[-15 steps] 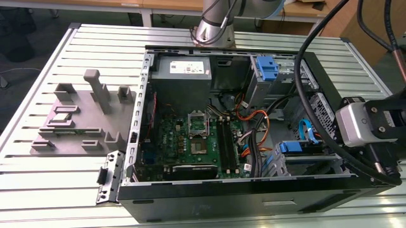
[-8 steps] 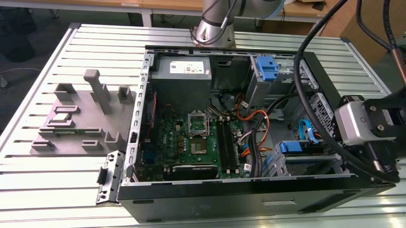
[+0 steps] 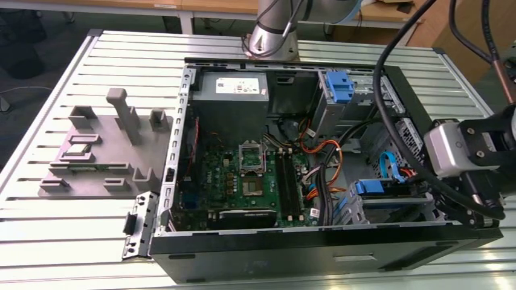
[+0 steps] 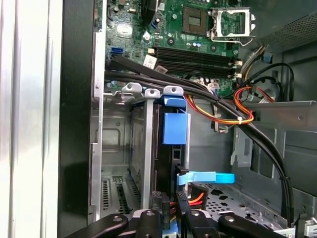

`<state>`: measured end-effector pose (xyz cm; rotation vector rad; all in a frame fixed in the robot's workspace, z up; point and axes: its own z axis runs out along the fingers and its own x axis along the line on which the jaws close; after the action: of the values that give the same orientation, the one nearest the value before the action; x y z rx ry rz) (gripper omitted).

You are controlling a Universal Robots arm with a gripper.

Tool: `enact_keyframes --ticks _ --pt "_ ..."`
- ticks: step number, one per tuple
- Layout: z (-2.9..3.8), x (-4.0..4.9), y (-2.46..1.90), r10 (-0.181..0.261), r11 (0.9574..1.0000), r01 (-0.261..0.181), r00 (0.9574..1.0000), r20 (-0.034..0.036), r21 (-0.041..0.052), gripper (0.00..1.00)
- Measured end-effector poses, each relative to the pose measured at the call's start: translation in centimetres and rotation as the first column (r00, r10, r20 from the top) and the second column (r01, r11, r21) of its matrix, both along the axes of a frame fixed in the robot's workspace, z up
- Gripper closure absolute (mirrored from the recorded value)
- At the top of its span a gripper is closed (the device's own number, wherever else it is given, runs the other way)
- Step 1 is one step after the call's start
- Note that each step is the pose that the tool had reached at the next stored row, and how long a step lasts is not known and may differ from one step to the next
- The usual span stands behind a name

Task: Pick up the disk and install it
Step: 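Insert the second disk wire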

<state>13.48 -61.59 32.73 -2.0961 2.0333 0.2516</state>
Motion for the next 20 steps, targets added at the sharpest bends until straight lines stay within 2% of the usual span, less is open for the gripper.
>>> enact_keyframes --ticks 3,9,15,20 --pt "-0.01 0.13 0.2 0.0 1.0 0.0 1.0 -0.0027 -0.0073 0.75" --pt "0.17 0.34 0.23 0.0 1.0 0.0 1.0 -0.0071 -0.0079 0.75" --pt "0.17 1.17 0.24 0.0 1.0 0.0 0.9999 -0.0122 -0.0077 0.75" --pt "0.42 1.19 0.24 0.0 1.0 0.0 0.9999 -0.0128 -0.0078 0.75"
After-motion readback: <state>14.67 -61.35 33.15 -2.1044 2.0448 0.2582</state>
